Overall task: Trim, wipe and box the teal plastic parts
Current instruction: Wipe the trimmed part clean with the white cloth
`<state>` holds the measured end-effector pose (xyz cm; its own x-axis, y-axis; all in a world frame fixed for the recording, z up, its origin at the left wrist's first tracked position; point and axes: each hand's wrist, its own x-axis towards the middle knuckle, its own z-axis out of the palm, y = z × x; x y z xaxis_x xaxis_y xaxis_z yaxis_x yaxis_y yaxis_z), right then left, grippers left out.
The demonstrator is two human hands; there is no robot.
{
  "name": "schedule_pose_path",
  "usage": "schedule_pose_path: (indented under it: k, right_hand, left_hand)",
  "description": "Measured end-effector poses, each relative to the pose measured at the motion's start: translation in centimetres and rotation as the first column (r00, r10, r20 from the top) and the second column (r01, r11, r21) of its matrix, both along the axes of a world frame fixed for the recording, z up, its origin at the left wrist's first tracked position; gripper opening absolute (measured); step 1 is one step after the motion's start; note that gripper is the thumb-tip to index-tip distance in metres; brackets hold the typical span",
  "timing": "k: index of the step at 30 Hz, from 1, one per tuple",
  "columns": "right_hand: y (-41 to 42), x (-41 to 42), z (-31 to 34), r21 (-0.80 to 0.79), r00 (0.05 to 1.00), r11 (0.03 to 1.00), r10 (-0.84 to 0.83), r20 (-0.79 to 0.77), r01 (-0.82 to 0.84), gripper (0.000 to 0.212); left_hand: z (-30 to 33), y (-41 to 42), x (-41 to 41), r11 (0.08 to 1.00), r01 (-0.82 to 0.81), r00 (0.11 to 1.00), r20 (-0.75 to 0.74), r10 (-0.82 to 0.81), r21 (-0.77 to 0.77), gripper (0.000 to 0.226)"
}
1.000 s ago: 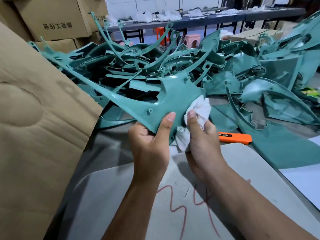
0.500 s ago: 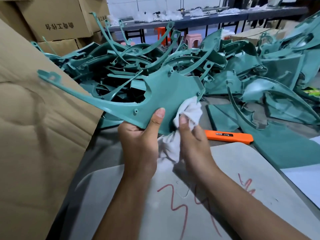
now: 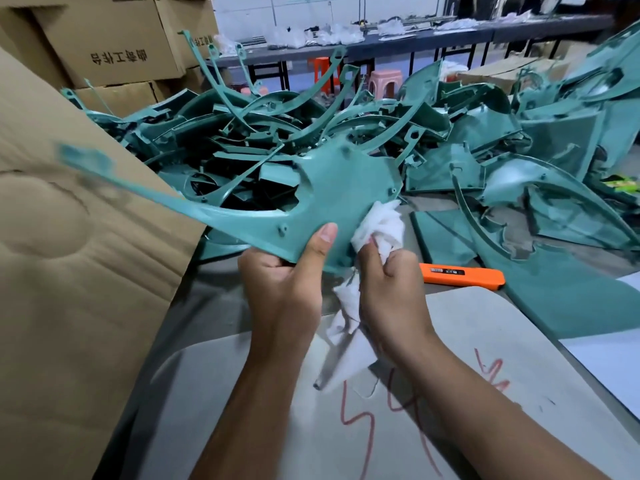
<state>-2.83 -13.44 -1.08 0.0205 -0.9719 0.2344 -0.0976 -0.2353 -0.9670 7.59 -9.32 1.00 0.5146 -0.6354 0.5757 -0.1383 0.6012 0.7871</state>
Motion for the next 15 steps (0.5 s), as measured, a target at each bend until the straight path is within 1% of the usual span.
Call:
schedule_pose_path:
  k: [1,2,3,4,5,6,7,8,10,11,12,13,14,15]
  right_hand:
    - [-0.2,-0.3,0.0,-0.039,0.996,0.999,0.026,-0.090,-0.030,0.059]
    - [-0.3,-0.8,0.0,-0.072,0.987,0.994,0.070,-0.144,-0.081,0.050]
    - [-0.3,-1.2,0.2,-0.083,0.973,0.983,0.143,-0.181,-0.161,0.034]
    - [-0.2,-1.7,0.5,-0.056,0.946,0.961,0.254,-0.203,-0.271,0.017]
    - [-0.3,-2.2,0.6,-0.029,0.899,0.920,0.375,-0.225,-0.391,0.012]
    - [-0.5,-2.7,0.8,-0.008,0.844,0.866,0.484,-0.230,-0.499,0.015]
    - [-0.7,-3.2,1.1,0.018,0.777,0.807,0.573,-0.262,-0.590,0.014]
    - [-0.7,-3.5,1.3,0.070,0.708,0.751,0.646,-0.284,-0.657,0.019]
    - [-1.0,-4.2,1.5,0.176,0.549,0.626,0.763,-0.340,-0.760,0.044]
    - [-1.0,-4.4,1.5,0.188,0.487,0.574,0.795,-0.362,-0.797,0.050]
    - [-0.9,-4.4,1.6,0.178,0.452,0.532,0.821,-0.349,-0.828,0.056]
    - [-1.0,-4.4,1.6,0.154,0.447,0.509,0.838,-0.313,-0.847,0.068]
    - [-1.0,-4.3,1.8,0.116,0.510,0.545,0.827,-0.236,-0.831,0.079]
    - [-1.0,-4.1,2.0,0.042,0.629,0.639,0.765,-0.140,-0.768,0.082]
  left_hand:
    - [0.2,0.1,0.4,0.998,-0.066,0.997,0.045,0.066,0.011,0.018]
    - [0.3,0.1,0.8,0.990,-0.137,0.989,0.066,0.135,0.028,0.017]
    - [0.5,0.1,1.3,0.979,-0.198,0.979,0.051,0.195,0.044,0.014]
    - [0.5,0.0,1.7,0.970,-0.238,0.971,0.011,0.238,0.051,0.012]
    - [0.6,0.0,2.1,0.962,-0.268,0.962,-0.035,0.270,0.058,0.012]
    - [0.7,-0.1,2.5,0.953,-0.296,0.952,-0.068,0.300,0.061,0.016]
    - [0.8,-0.1,2.8,0.942,-0.331,0.939,-0.075,0.335,0.059,0.022]
    - [0.9,-0.2,3.0,0.928,-0.368,0.926,-0.063,0.371,0.055,0.025]
    - [1.0,-0.2,3.2,0.912,-0.410,0.911,-0.027,0.410,0.029,0.020]
    - [0.8,-0.1,3.2,0.907,-0.420,0.907,-0.011,0.421,0.019,0.017]
    - [0.7,-0.1,3.2,0.898,-0.440,0.898,0.008,0.440,0.019,0.016]
    - [0.4,-0.1,3.2,0.884,-0.467,0.884,0.032,0.466,0.024,0.021]
    - [0.1,-0.1,3.2,0.871,-0.490,0.871,0.061,0.488,0.031,0.025]
    - [-0.1,0.0,3.3,0.860,-0.508,0.859,0.091,0.504,0.041,0.025]
